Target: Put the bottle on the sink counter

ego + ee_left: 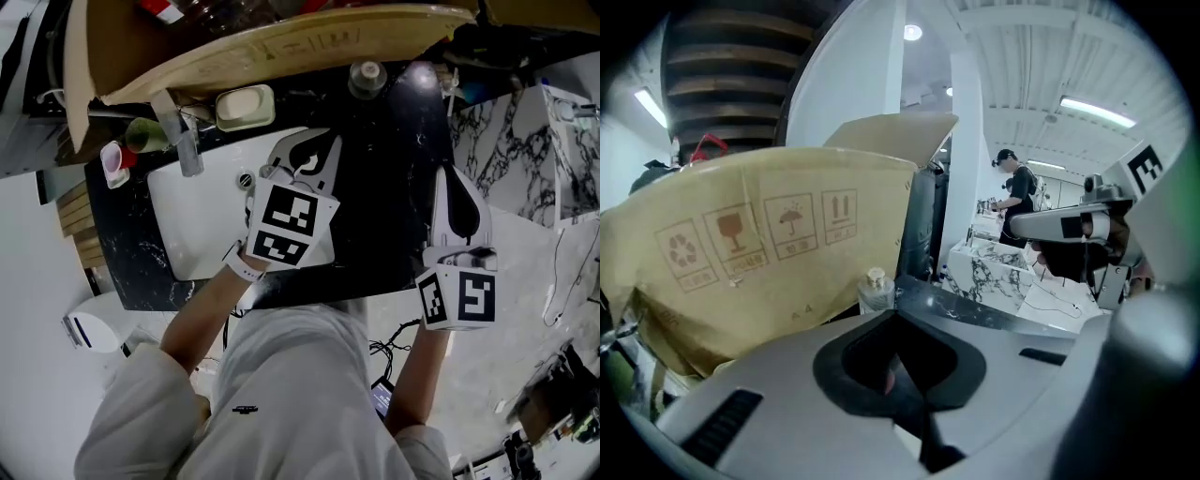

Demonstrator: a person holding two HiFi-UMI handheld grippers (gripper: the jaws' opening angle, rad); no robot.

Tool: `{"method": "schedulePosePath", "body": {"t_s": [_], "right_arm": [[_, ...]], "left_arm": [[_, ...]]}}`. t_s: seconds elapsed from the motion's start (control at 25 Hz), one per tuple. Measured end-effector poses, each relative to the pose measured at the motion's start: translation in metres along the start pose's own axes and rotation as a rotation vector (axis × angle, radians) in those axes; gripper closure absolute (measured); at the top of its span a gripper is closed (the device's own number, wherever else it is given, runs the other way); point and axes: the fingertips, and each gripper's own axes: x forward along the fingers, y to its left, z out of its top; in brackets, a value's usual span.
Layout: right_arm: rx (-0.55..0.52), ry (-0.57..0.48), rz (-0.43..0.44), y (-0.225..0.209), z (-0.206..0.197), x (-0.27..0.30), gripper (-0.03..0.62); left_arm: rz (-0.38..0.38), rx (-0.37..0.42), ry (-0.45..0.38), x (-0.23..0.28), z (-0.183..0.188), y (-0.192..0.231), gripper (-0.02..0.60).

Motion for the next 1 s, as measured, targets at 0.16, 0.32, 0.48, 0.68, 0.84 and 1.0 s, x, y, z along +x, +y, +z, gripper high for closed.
{"method": "schedulePosePath", "body": {"t_s": [0.16,0.32,0.48,0.68,0.84,1.0], "right_arm": [[0.001,-0.01,-0.002,0.006,0.007,-0.021,0.583],[0.007,-0.023,-0.003,0.011,0.012,-0.038,0.583],[0.001,-0.025,0.005,0.019,0.013,-0.053,0.583],[-0.026,-0.024,0.019,0.03,0.023,-0.07,0.583],[-0.006,-0.009,0.052,0.043,0.024,-0.081,0.583],[0.035,0.0,0.079,0.051,0.022,-0.091,0.583]], "left_arm": [[0.008,-0.019,-0.025,-0.03,0.008,-0.006,0.574],[0.019,-0.075,-0.058,-0.062,0.019,-0.008,0.574],[0.043,-0.097,-0.088,-0.091,0.025,-0.009,0.574],[0.083,-0.075,-0.113,-0.122,0.032,-0.01,0.574],[0.079,-0.073,-0.135,-0.141,0.037,-0.016,0.574],[0.078,-0.089,-0.14,-0.155,0.039,-0.023,0.574]]}}
